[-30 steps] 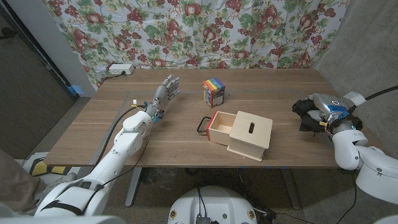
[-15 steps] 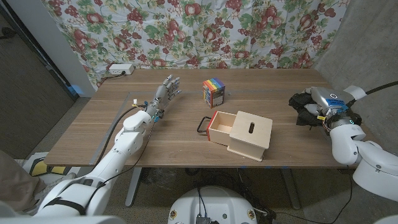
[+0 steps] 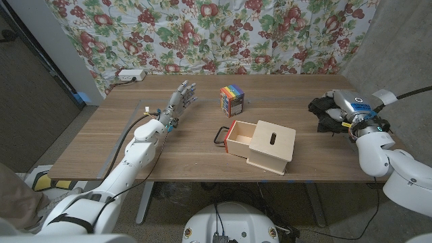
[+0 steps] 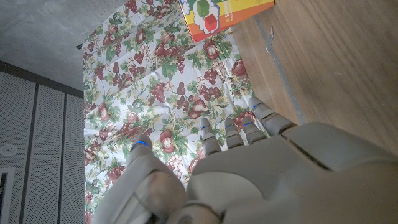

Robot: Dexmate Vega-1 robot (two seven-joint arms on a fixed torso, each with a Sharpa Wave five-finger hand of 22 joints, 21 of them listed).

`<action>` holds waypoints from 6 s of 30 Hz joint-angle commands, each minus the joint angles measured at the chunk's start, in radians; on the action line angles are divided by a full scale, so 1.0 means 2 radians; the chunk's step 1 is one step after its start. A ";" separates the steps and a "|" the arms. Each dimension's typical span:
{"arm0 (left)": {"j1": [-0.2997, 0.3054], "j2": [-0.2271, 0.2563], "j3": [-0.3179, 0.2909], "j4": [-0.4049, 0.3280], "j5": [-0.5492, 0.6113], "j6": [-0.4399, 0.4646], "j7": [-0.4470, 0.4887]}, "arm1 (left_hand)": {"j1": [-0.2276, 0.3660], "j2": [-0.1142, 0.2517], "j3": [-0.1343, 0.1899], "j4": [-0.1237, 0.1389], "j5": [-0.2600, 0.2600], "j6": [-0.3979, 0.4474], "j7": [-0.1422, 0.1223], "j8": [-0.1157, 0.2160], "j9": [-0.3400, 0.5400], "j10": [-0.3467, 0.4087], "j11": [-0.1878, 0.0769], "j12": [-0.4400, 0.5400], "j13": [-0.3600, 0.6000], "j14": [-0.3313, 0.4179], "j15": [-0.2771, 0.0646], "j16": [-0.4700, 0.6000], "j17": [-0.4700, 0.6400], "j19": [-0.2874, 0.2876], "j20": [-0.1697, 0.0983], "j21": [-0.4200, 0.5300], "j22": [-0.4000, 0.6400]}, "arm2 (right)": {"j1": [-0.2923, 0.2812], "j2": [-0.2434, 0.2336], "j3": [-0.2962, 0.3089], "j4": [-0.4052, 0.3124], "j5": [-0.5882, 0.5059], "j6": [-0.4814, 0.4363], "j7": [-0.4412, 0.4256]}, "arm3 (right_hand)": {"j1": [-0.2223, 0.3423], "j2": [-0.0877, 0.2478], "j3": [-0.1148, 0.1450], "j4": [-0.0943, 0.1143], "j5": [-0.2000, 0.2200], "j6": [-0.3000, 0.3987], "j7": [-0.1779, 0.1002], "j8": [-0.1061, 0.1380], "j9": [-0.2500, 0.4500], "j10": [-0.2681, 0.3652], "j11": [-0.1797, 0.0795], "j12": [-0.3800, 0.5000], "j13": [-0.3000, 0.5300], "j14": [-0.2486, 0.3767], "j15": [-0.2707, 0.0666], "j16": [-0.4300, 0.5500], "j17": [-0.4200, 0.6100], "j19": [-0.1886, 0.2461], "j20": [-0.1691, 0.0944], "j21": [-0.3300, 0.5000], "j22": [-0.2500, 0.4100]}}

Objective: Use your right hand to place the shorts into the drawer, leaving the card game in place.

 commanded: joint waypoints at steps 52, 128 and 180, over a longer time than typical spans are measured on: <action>0.008 0.003 0.003 -0.012 -0.005 0.002 0.000 | -0.005 0.000 -0.001 0.000 -0.004 0.004 -0.002 0.001 0.001 0.000 0.000 0.000 0.002 -0.002 0.002 0.002 0.002 0.001 -0.003 0.002 0.002 | 0.092 0.051 -0.009 -0.030 -0.093 0.221 0.079 | -0.017 -0.002 0.020 -0.001 -0.003 0.036 -0.002 0.006 -0.012 0.025 -0.002 0.000 0.005 0.102 -0.145 -0.006 0.015 0.024 -0.097 0.024 -0.023; 0.048 0.016 -0.006 -0.056 -0.017 0.006 0.023 | -0.005 0.001 -0.001 -0.002 -0.005 0.007 -0.002 0.001 0.001 0.002 0.000 0.001 0.002 -0.002 0.002 0.002 0.002 0.001 -0.002 0.002 0.002 | 0.255 0.126 -0.155 0.043 -0.042 0.436 0.121 | -0.032 -0.009 0.045 -0.005 -0.009 0.039 0.002 0.003 -0.015 0.034 0.004 -0.016 0.014 0.112 -0.145 -0.018 0.033 0.021 -0.099 0.057 -0.051; 0.069 0.028 -0.010 -0.081 -0.023 0.010 0.028 | -0.004 0.003 -0.001 -0.003 -0.004 0.009 -0.002 0.001 0.000 0.001 0.001 0.000 0.002 -0.004 0.002 0.002 0.002 -0.001 -0.002 0.002 0.002 | 0.304 0.157 -0.238 0.111 -0.088 0.444 0.145 | -0.029 -0.003 0.059 -0.008 -0.019 0.015 0.001 -0.003 -0.004 0.011 0.001 -0.030 0.028 0.102 -0.146 -0.019 0.057 0.006 -0.100 0.085 -0.058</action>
